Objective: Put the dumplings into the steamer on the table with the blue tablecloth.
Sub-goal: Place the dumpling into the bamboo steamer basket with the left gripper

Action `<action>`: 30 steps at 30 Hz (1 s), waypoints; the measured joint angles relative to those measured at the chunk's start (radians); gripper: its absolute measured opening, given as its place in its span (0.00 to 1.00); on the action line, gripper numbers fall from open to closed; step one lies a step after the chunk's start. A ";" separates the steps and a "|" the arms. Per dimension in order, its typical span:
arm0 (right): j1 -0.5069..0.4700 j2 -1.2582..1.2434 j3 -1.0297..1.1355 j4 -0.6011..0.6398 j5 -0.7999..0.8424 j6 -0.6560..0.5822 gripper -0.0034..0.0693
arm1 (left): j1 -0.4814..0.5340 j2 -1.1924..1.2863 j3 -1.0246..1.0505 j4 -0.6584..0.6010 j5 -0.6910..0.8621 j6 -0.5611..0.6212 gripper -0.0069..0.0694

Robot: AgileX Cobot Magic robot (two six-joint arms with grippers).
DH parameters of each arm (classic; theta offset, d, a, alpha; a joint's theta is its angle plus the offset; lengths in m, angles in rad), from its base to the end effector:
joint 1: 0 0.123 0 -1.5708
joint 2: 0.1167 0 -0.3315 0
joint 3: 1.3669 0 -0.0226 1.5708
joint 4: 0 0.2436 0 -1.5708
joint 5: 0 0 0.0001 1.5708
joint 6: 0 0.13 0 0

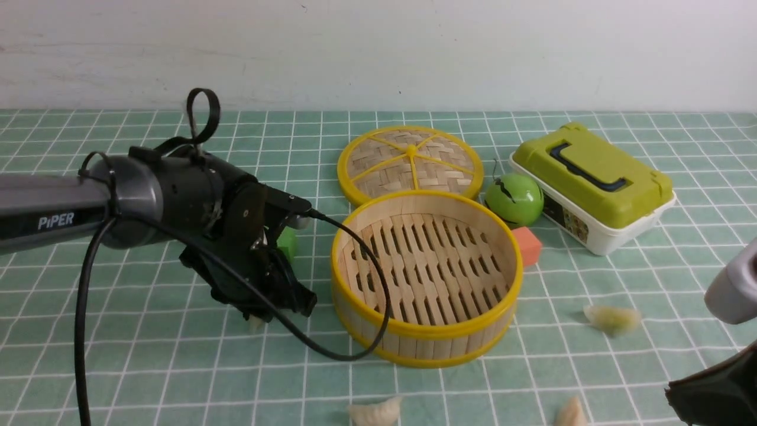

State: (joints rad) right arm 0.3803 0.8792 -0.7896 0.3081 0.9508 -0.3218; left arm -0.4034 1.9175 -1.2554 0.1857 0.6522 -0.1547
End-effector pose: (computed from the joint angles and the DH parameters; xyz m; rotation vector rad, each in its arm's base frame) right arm 0.1168 0.0813 0.3222 -0.7438 2.3943 0.4117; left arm 0.3822 -0.1473 0.1848 0.5197 2.7251 0.0522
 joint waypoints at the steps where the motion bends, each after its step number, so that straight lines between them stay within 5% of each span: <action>1: 0.000 0.000 0.000 0.001 0.001 0.000 0.04 | 0.000 -0.001 -0.003 0.002 0.007 -0.006 0.31; 8: 0.000 0.000 0.000 0.028 0.005 0.000 0.05 | -0.006 -0.104 -0.176 -0.070 0.188 -0.024 0.31; 14: 0.000 -0.009 0.000 0.095 0.031 0.001 0.06 | -0.138 -0.133 -0.414 -0.154 0.275 -0.027 0.31; 20: 0.000 -0.086 0.000 0.158 0.099 0.001 0.06 | -0.262 0.094 -0.679 -0.177 0.331 -0.056 0.31; 30: 0.000 -0.192 0.000 0.140 0.168 0.001 0.08 | -0.270 0.496 -1.043 -0.166 0.378 -0.165 0.31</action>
State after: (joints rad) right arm 0.3803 0.6873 -0.7896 0.4482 1.1190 -0.3210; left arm -0.6734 2.4131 -2.2989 0.0202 1.0302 -0.3196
